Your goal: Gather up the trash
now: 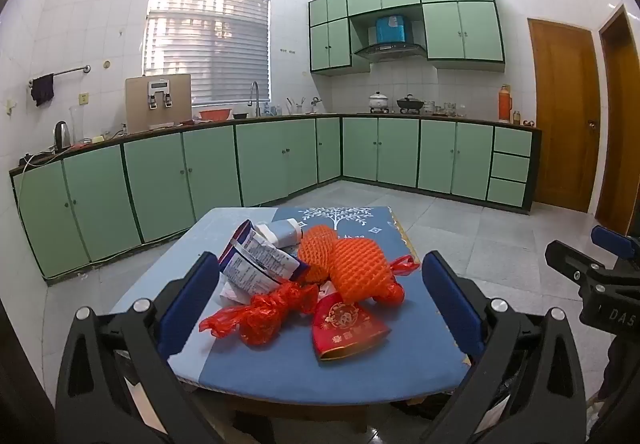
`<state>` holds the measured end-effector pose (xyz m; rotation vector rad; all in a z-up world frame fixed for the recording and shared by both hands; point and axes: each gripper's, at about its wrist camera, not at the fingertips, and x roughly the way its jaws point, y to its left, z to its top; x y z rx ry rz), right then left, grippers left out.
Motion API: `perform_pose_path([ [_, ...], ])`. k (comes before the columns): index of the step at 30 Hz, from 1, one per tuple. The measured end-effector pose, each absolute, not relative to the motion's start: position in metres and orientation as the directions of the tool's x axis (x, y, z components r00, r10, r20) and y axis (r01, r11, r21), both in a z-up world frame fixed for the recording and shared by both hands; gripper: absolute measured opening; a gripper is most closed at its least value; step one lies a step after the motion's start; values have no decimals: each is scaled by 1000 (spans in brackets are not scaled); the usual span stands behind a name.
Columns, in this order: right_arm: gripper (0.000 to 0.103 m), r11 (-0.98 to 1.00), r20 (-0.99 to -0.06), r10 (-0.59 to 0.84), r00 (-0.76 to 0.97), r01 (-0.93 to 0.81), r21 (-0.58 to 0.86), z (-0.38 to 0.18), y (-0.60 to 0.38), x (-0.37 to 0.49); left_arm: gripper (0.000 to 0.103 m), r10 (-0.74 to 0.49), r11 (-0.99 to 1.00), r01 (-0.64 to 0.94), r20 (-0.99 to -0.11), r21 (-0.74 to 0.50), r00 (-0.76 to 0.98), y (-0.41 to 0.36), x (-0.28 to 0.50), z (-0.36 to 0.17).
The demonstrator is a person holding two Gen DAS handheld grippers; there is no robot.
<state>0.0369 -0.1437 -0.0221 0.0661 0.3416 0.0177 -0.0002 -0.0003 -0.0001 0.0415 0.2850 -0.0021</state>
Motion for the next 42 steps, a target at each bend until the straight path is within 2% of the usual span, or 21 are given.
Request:
perform_pose_path([
  [42,97,997,-331,30,943,-6,73,-23,-144,38,98,2,999,9,-281,37,960,2,-3,-1],
])
